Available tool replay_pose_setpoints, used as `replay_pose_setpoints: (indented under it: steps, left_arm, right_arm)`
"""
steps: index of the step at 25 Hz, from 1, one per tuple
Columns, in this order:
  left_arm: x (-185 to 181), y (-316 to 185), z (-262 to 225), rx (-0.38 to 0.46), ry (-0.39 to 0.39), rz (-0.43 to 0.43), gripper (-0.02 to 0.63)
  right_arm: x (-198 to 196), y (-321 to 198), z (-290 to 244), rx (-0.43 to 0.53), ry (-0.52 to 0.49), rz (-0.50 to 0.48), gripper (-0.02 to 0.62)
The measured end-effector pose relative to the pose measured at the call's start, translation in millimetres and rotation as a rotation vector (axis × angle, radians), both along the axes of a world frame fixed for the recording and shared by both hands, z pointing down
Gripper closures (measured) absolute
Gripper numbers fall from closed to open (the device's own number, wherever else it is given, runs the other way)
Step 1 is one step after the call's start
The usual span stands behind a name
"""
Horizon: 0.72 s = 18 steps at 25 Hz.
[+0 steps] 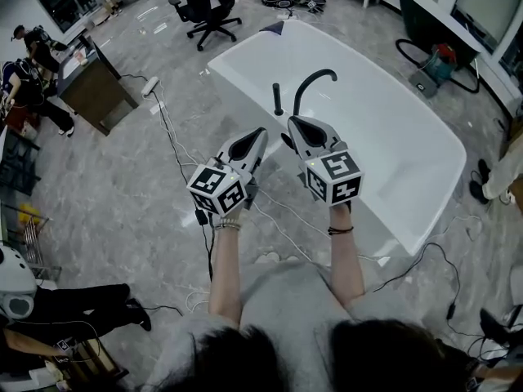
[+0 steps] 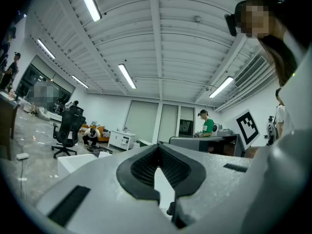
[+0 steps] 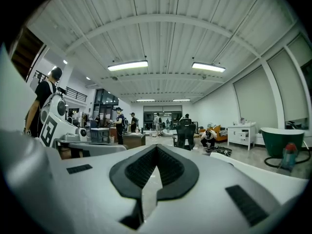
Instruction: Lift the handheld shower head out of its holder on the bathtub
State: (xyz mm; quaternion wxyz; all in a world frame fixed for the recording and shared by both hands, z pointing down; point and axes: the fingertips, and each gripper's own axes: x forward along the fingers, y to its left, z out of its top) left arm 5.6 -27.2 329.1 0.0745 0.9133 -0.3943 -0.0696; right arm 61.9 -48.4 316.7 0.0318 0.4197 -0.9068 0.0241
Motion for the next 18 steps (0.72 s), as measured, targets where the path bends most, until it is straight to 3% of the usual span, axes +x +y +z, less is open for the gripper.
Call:
replay_pose_setpoints:
  steps: [9,18]
  left_arm:
    - [2.8,-3.0,9.0,-0.016,0.002,-0.042,0.601]
    - [-24.8,-34.9,21.1,-0.033,-0.005,-0.026,0.601]
  right_arm:
    - [11.5,-4.6,8.6,-0.017,-0.003,-0.018,0.595]
    - [1.5,-45.9,16.7,-0.025,-0.033,0.046,0.595]
